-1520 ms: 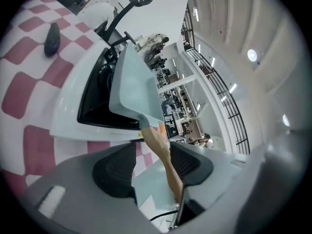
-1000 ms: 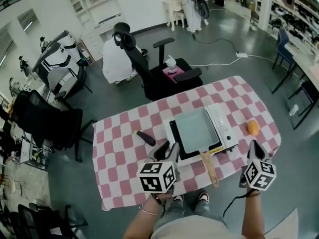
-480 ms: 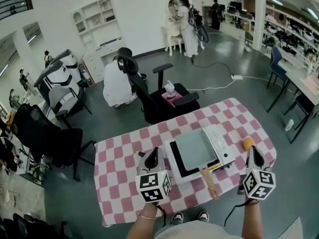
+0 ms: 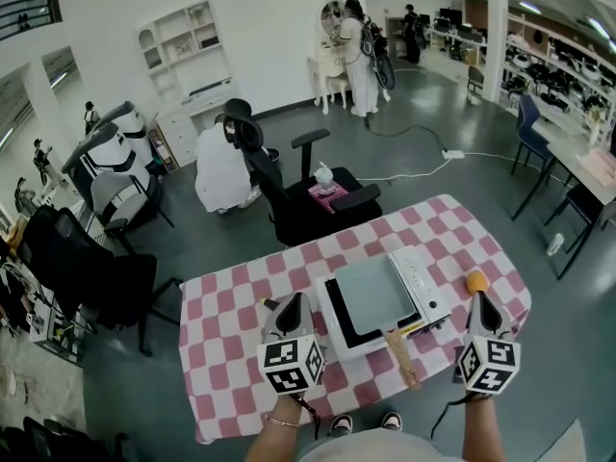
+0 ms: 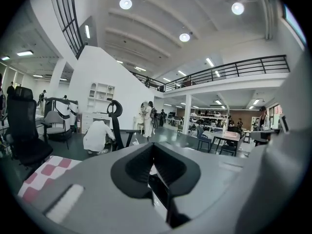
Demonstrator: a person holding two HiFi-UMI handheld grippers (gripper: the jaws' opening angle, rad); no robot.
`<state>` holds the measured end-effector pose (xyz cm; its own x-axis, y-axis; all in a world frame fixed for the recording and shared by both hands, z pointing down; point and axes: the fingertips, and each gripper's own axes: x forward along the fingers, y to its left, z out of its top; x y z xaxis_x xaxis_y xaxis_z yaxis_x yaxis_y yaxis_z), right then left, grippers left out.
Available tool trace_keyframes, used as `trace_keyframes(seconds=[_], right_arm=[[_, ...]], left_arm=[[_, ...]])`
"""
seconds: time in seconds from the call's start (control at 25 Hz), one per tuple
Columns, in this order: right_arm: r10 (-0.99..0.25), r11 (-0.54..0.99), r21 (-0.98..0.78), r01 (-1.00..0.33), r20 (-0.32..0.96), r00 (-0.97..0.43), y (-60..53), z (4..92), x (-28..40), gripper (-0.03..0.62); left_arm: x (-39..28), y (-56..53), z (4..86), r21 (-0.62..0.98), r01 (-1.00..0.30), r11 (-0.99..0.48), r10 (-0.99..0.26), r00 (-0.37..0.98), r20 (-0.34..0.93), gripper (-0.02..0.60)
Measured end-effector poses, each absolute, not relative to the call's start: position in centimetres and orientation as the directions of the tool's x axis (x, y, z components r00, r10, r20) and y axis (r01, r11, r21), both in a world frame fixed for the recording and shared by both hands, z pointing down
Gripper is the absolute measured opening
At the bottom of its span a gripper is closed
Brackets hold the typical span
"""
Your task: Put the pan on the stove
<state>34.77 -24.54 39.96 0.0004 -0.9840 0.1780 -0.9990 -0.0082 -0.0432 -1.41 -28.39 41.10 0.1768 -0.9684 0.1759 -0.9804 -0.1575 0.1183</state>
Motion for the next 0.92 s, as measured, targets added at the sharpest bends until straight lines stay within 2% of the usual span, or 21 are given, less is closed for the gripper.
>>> trace_keyframes(seconds=[0.92], right_arm=[[-0.983,0.013,-0.052,-0.999,0.181,-0.023,-24.2,40.3,35.2,0.008]], left_arm=[[-1.2,-27.2,41.9,0.129,-0.983,-0.133,-0.971,0.156,0.184,-0.002]])
